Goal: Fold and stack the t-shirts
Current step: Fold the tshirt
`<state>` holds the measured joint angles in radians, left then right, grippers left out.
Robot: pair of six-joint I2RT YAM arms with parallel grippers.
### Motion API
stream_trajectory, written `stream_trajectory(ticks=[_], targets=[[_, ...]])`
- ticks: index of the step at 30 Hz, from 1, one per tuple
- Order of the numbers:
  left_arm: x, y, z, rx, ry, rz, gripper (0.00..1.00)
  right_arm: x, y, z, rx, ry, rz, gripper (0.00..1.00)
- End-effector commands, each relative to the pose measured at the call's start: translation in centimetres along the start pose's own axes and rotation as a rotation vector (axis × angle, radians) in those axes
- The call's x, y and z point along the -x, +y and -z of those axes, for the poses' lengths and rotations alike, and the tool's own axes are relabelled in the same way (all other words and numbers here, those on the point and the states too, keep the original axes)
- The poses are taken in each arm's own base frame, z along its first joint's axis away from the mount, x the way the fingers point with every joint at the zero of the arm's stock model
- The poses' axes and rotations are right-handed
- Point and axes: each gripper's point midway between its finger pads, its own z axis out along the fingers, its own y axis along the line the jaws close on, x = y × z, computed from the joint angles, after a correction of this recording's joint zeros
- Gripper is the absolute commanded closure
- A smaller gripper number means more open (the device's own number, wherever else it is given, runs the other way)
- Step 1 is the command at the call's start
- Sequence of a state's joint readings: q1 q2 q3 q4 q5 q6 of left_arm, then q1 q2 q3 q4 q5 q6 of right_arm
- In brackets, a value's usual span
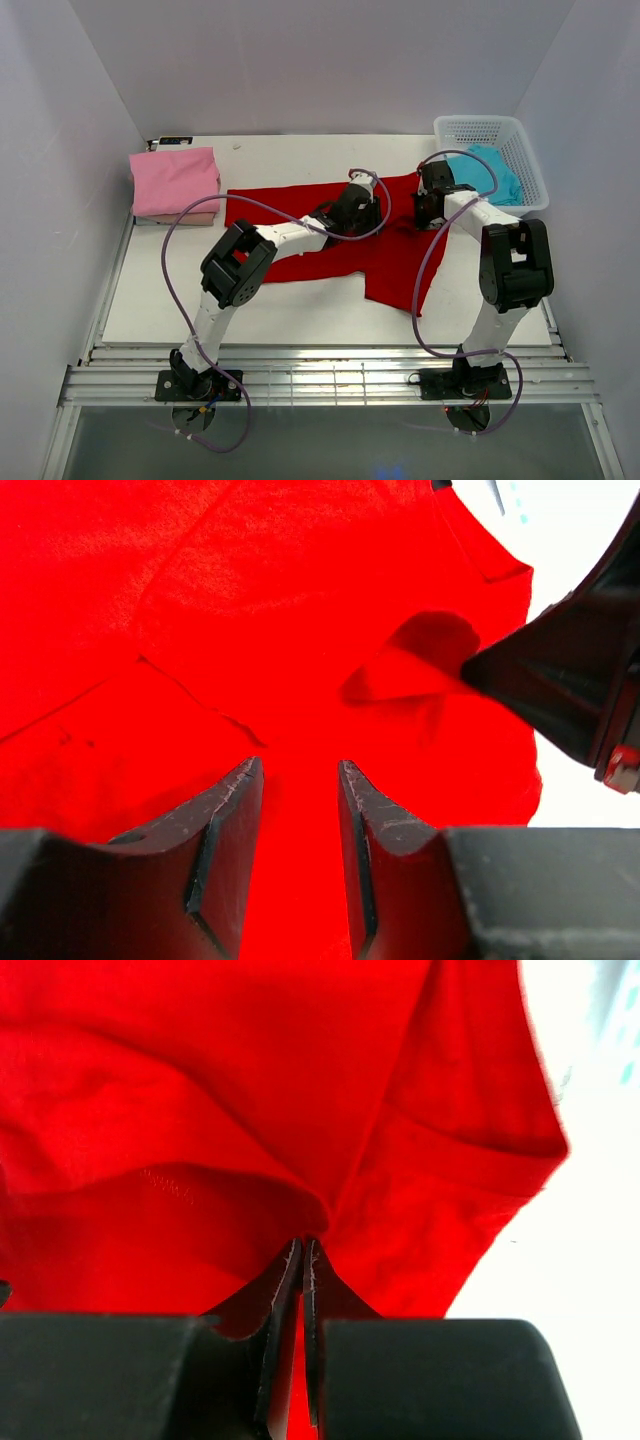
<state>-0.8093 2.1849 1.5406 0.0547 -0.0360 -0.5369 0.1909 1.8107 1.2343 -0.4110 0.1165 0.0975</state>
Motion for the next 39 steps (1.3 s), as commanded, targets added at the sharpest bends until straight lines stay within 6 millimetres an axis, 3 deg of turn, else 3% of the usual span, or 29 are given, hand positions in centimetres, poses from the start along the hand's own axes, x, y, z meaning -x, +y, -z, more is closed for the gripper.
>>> stream_trajectory(ticks=[1,9,17,25,39], targets=[[2.1,-2.4,2.1,-0.048,-0.040,0.002,0.53,-0.8,0.8,1.2,0.011,0.016,0.022,0.92],[1.0,-3.1,1.2,-0.036,-0.049,-0.030,0.54,-1.6,1.5,1.4,0.023,0.022,0.036,0.92],[1.0,-0.9,-0.1,0.087,-0.083,-0.078,0.53,-2.1,1.7,1.1,0.025,0.033,0.045,0.92],[1.3,0.6,-0.1,0.164,-0.107,-0.089,0.53,-2.3,1.9,0.7,0.032,0.041,0.052,0.92],[-1.1,1.9,-1.3,0.204,-0.037,-0.088,0.54,-2.7,1.9,0.2,0.029,0.053,0.053,0.92]])
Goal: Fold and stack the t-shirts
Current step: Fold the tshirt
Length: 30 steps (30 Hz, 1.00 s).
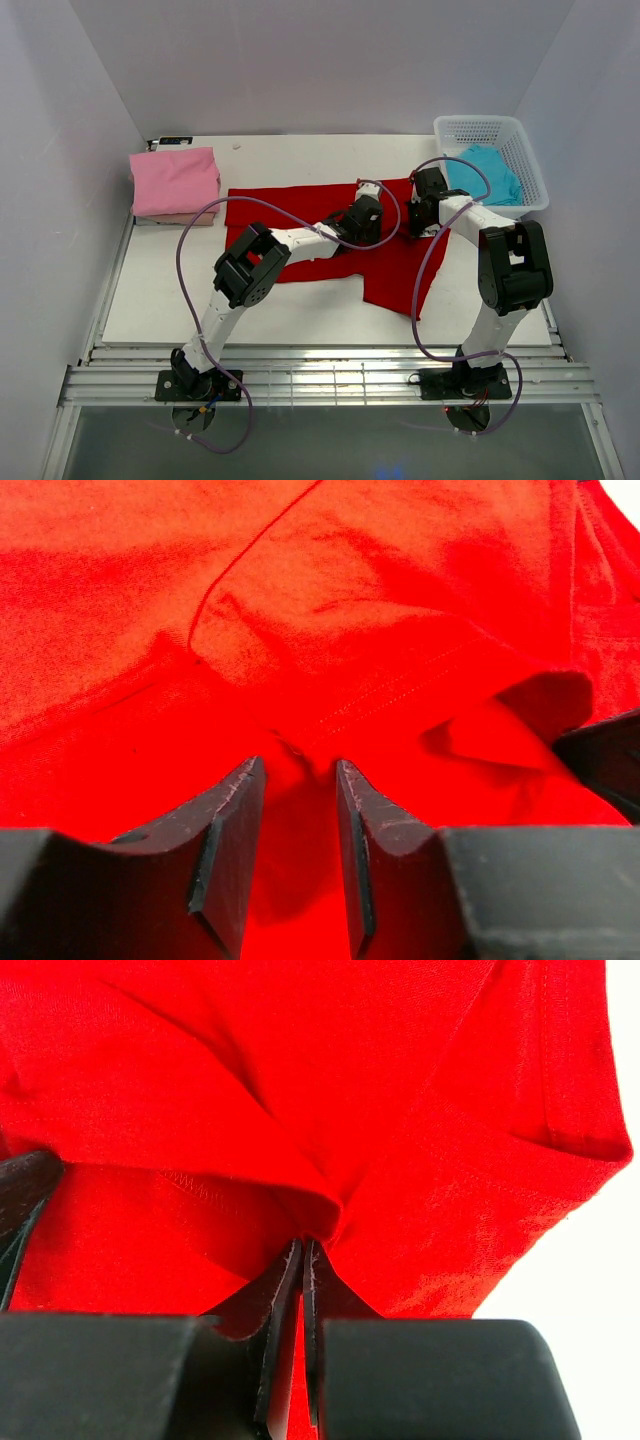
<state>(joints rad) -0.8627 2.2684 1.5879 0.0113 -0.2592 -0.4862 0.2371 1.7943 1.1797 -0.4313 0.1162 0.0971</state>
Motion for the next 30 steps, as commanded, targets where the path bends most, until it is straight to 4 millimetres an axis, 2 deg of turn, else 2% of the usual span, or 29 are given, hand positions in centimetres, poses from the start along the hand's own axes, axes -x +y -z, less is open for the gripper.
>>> stream_trajectory(ticks=[1,7,15,22,29,30], targets=[[1.3,-0.1,0.6,0.017,-0.013,0.005,0.55,0.0,0.4,0.1,0.013,-0.006,0.008,0.92],[1.7,-0.1,0.6,0.025,-0.027,0.002,0.67,-0.1,0.4,0.0,0.013,-0.006,0.008,0.92],[2.7,-0.6,0.5,0.013,-0.047,-0.016,0.72,-0.5,0.5,-0.1,0.019,0.002,0.009,0.92],[3.6,-0.8,1.0,0.009,-0.068,-0.016,0.89,-0.6,0.6,-0.2,0.015,0.006,0.017,0.92],[3.6,-0.4,1.6,0.017,-0.067,-0.021,0.97,-0.9,0.6,-0.4,0.017,0.011,0.017,0.92],[3.0,-0.1,1.8,0.024,-0.056,-0.024,0.97,-1.0,0.5,-0.4,0.015,0.010,0.017,0.92]])
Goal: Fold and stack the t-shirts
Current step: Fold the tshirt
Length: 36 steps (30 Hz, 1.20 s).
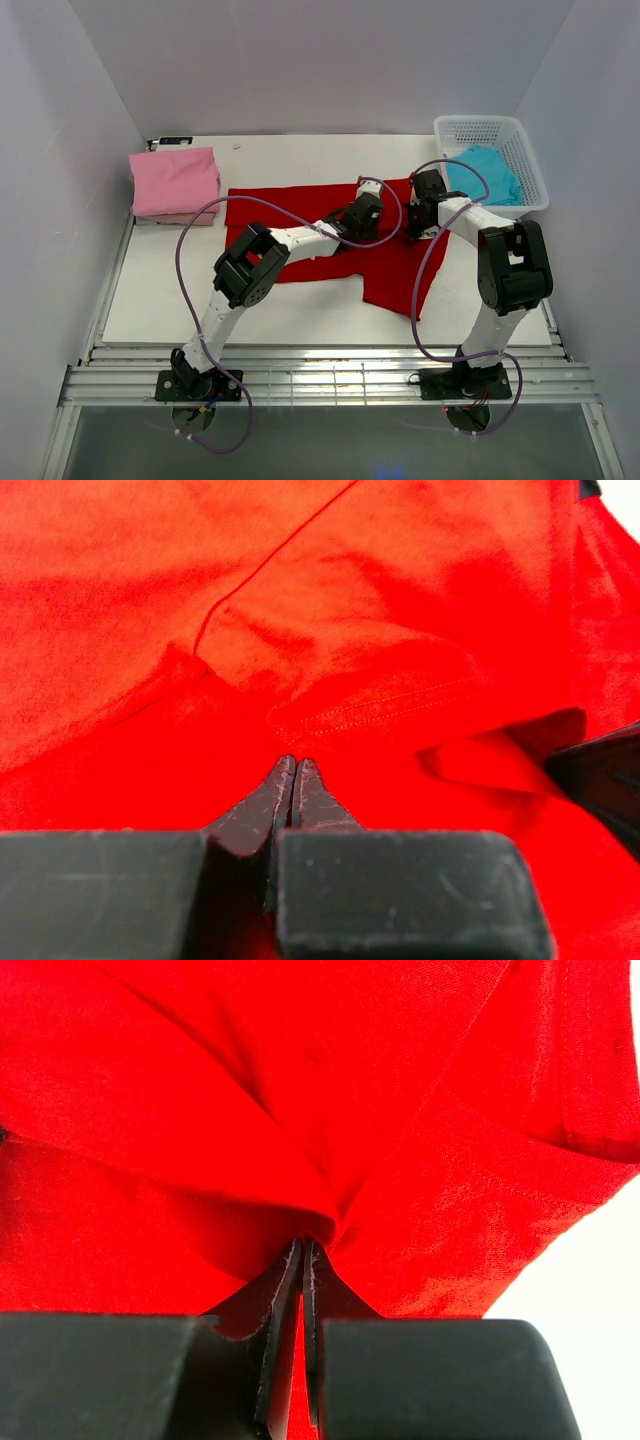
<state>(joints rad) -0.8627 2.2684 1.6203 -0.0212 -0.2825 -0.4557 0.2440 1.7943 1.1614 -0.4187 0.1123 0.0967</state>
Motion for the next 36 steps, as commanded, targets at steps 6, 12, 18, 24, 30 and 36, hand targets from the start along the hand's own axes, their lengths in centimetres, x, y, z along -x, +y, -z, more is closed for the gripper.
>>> stream_trajectory(ticks=[6,12,18,24,30,36], targets=[[2.8,0.7,3.8,0.023,-0.066,0.029,0.97,-0.8,0.1,-0.2,0.000,0.011,0.011,0.92],[2.5,1.1,4.4,0.028,-0.059,0.025,0.98,-0.9,-0.1,-0.2,-0.012,0.018,0.008,0.92],[2.1,0.7,5.1,0.011,-0.050,0.049,0.98,-1.3,-0.6,-0.2,-0.039,0.026,0.011,0.92],[1.2,-0.3,5.3,-0.015,-0.031,0.037,0.98,-1.4,-1.1,0.3,-0.068,0.031,0.007,0.92],[0.2,-1.0,5.0,-0.029,-0.013,0.027,0.73,-1.1,-1.4,1.4,-0.082,0.017,0.009,0.77],[4.4,-1.6,6.6,-0.036,-0.118,-0.001,0.50,2.1,-1.1,4.9,-0.061,-0.105,0.021,0.48]])
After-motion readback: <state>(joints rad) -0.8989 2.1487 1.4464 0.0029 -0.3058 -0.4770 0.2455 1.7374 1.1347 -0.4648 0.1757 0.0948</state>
